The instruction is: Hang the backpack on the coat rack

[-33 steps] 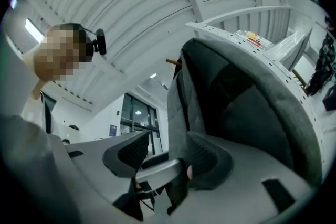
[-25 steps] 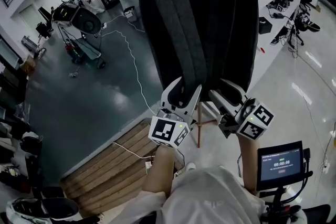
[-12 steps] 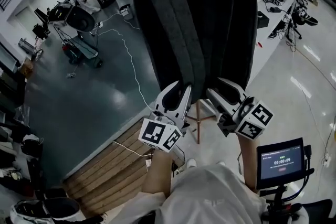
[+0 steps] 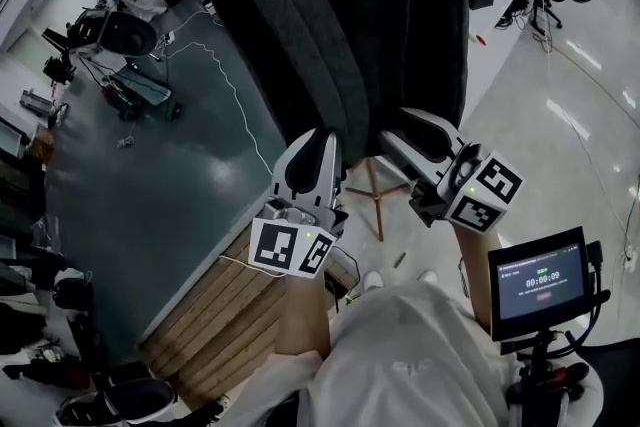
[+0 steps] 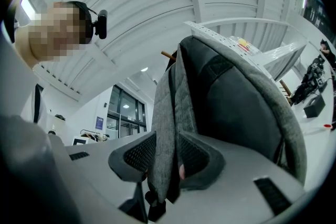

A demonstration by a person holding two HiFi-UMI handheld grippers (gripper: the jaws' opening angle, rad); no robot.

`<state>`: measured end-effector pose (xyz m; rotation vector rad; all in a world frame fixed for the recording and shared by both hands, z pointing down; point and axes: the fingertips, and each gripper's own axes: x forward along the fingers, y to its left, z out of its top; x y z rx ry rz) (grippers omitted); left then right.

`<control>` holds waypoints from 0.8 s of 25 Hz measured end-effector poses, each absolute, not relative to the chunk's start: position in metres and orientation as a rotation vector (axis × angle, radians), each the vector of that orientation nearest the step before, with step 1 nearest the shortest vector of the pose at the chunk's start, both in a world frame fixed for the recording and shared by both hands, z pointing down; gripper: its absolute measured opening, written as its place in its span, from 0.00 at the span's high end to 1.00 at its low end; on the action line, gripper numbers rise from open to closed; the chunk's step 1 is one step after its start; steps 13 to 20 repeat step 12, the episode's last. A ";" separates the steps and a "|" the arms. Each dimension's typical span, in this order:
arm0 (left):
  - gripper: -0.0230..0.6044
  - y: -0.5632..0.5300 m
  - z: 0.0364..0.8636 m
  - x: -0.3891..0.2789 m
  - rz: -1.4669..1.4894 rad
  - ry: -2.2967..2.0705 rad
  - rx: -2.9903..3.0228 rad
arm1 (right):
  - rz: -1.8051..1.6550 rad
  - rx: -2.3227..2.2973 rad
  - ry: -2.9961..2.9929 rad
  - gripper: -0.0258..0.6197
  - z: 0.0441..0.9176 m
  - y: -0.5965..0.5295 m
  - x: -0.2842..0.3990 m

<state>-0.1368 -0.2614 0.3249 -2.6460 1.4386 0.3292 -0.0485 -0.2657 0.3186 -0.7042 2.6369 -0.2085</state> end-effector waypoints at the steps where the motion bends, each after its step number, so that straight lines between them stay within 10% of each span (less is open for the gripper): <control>1: 0.89 -0.260 0.324 -0.138 0.319 1.441 -2.633 | -0.214 -0.703 2.634 0.73 0.318 -0.265 -0.049; 20: 0.89 -0.258 0.328 -0.129 0.334 1.429 -2.595 | -0.230 -0.699 2.626 0.73 0.326 -0.269 -0.036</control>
